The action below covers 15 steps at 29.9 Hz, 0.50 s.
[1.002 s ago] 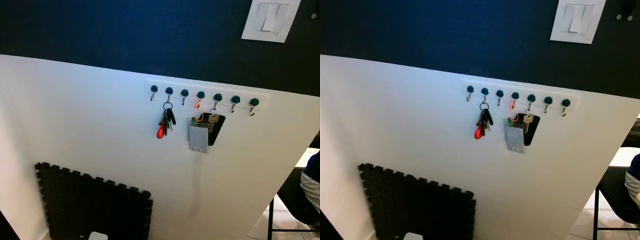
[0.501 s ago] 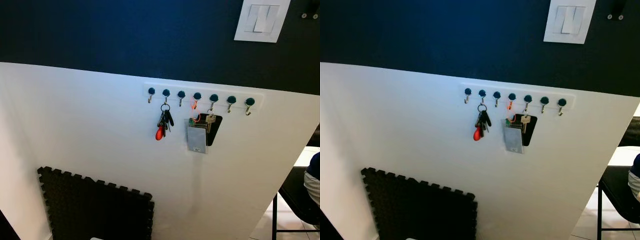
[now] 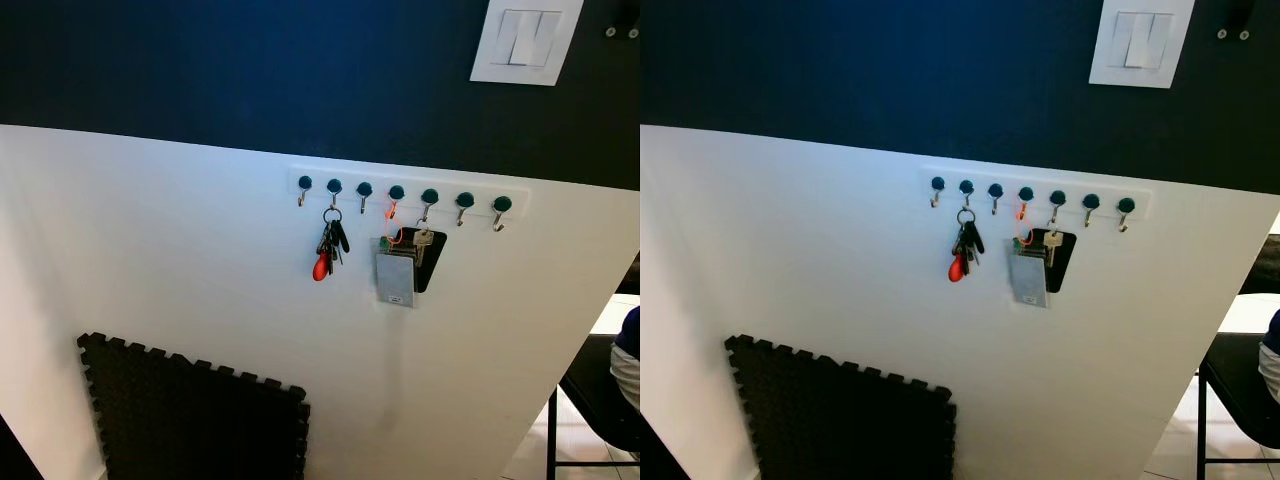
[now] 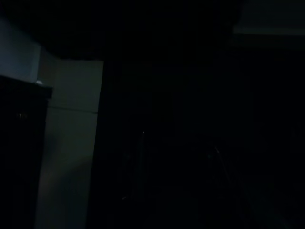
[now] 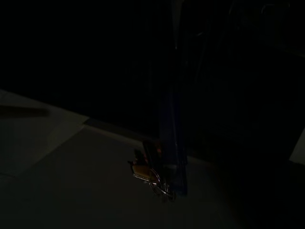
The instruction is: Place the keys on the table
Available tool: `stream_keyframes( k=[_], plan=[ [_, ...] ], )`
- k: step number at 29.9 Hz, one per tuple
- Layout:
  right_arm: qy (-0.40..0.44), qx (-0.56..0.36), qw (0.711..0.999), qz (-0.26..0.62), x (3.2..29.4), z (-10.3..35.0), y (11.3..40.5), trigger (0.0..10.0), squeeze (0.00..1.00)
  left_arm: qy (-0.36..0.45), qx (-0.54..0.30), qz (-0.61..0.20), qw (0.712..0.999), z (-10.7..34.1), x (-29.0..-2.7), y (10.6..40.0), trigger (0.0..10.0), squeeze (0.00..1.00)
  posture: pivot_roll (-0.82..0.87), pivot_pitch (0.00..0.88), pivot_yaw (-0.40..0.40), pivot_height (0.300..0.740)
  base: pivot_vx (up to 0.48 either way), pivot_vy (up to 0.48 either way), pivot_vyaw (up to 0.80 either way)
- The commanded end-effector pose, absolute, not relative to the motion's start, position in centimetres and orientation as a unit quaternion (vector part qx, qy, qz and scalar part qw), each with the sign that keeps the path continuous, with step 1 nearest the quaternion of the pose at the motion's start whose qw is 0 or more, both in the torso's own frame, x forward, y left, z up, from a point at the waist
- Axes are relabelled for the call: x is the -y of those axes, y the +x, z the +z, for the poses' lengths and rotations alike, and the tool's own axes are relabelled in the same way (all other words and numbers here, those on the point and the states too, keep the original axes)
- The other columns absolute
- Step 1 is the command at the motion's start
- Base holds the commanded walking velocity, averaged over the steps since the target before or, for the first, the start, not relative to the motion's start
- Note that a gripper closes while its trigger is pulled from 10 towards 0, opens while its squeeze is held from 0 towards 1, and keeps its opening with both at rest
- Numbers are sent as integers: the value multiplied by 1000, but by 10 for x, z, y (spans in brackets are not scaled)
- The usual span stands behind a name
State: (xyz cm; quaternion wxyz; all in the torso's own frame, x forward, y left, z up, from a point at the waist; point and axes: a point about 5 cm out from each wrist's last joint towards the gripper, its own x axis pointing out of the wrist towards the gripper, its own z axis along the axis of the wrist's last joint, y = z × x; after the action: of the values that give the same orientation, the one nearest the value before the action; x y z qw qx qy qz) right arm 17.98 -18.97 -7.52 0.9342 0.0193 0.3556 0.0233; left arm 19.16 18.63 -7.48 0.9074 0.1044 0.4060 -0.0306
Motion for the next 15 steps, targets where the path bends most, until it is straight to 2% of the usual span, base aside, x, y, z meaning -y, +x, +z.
stream_keyframes(
  k=[1, 15],
  plan=[
    [18, -364, 931, 20, 191, -78, 176, 10000, 0, 103, -411, -37, 905, -77, -182, 189, 10000, 0, 49, 1, -2, 740, 0, 0, 0],
    [10, -381, 924, 16, 191, -82, 168, 10000, 0, 108, -430, -33, 896, -81, -187, 183, 10000, 0, 41, 3, 11, 740, 0, 0, 0]
  ],
)
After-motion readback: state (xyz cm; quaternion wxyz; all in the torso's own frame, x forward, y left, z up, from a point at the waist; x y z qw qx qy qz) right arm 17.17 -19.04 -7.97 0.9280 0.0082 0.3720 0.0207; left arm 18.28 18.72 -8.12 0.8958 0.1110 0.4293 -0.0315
